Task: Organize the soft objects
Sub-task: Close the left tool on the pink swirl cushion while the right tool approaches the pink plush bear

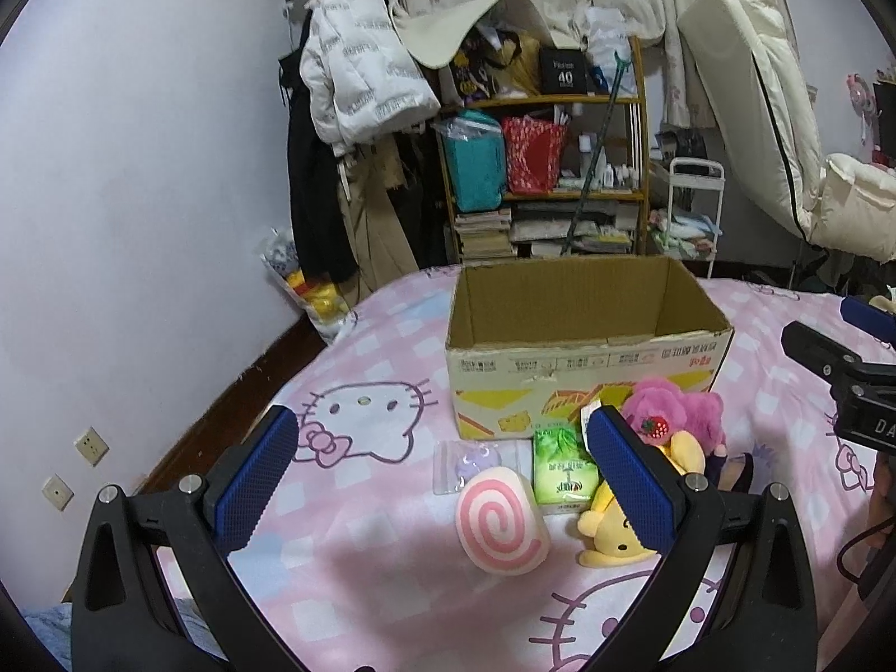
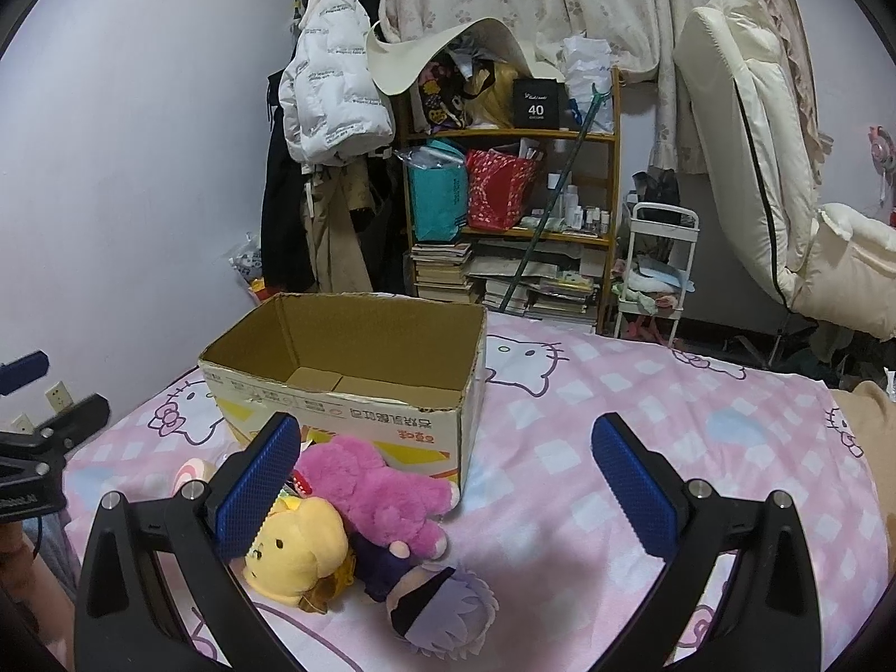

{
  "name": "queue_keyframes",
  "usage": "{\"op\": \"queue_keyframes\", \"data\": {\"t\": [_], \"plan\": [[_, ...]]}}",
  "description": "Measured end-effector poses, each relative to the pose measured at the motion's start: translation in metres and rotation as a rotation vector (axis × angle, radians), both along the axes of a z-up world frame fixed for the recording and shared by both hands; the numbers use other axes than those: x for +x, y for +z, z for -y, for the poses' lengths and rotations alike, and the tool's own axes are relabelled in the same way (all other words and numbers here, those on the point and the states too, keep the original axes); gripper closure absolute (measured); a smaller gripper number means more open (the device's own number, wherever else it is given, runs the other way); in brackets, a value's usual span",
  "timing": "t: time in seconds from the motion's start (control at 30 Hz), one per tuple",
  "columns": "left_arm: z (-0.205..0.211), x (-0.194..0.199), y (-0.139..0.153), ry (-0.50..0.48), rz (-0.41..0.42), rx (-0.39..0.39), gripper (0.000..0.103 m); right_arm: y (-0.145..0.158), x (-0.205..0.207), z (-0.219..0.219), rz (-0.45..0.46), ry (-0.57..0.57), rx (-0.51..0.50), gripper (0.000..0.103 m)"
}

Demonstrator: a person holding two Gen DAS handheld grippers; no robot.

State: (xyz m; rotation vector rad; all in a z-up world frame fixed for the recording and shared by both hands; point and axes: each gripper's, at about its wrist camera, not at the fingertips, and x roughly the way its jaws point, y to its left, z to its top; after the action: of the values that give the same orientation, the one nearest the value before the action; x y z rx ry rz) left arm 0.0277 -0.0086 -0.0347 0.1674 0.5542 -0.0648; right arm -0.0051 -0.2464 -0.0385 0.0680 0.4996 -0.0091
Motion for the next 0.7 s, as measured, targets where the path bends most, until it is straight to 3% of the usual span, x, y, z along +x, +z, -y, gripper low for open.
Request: {"op": "queue_keyframes", "data": {"t": [0.7], "plan": [[0.001,0.060,-0.041,0.025,-0.310,-0.026,0.001,-0.028,0.052,-0.019,-0.142,0.063,0.069,0.000]]}}
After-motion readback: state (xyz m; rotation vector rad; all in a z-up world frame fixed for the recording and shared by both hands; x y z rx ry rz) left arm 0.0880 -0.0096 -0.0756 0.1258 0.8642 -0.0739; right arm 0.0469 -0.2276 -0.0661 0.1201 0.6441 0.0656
